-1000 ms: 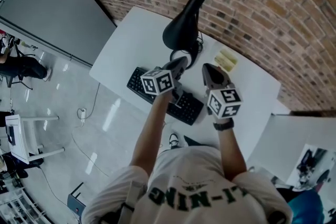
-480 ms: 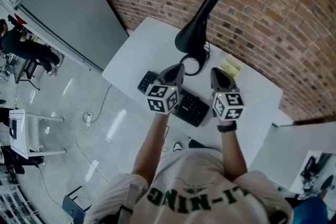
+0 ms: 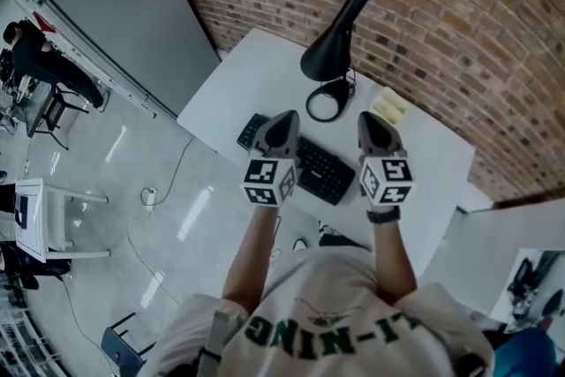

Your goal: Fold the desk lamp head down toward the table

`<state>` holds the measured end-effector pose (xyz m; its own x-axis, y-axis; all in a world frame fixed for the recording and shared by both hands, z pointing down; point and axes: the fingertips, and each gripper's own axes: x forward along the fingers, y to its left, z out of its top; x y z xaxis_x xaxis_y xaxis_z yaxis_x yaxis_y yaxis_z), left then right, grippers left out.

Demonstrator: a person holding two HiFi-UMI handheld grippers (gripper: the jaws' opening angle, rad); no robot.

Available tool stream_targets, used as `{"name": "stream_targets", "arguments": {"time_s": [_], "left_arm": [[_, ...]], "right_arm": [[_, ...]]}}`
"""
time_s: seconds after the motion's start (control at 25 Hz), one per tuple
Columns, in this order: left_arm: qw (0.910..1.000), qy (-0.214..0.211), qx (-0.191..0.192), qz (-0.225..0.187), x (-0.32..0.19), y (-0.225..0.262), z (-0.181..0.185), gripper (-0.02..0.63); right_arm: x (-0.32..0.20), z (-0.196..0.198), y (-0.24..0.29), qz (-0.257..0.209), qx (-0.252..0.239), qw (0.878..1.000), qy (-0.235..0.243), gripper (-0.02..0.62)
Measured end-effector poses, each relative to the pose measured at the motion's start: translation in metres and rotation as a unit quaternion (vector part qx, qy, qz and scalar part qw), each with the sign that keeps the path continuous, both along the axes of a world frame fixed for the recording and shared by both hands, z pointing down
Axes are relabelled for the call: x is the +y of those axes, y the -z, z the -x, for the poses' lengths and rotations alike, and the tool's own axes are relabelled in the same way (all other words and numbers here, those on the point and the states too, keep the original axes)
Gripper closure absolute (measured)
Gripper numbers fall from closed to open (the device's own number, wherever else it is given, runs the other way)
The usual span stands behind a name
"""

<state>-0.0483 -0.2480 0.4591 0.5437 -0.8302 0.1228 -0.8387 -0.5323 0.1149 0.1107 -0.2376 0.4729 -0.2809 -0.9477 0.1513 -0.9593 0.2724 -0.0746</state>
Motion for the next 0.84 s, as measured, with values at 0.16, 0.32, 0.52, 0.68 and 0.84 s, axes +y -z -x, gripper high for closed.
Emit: {"name": "stream_targets", "arguments": {"time_s": [0.16, 0.32, 0.52, 0.68, 0.84], "left_arm": [[0.9999, 0.010, -0.005, -0.008, 0.009, 0.004, 0.010, 0.609], [0.9997, 0.017, -0.008, -0.015, 0.015, 0.007, 0.019, 0.609], [0.9993, 0.033, -0.007, -0.018, 0.024, 0.003, 0.033, 0.609], [0.9990, 0.041, -0.017, 0.001, 0.034, -0.019, 0.050, 0.607], [0.9982, 0.046, -0.026, 0.028, 0.048, -0.046, 0.077, 0.607]], "right_arm": [[0.009, 0.010, 0.007, -0.013, 0.004, 1.000, 0.004, 0.591], [0.018, 0.020, 0.013, -0.021, 0.013, 1.000, 0.006, 0.591], [0.028, 0.031, 0.017, -0.027, 0.023, 0.999, 0.012, 0.591], [0.035, 0.048, 0.009, -0.023, 0.027, 0.999, 0.022, 0.591], [0.042, 0.076, 0.001, -0.015, 0.031, 0.999, 0.034, 0.591]]}}
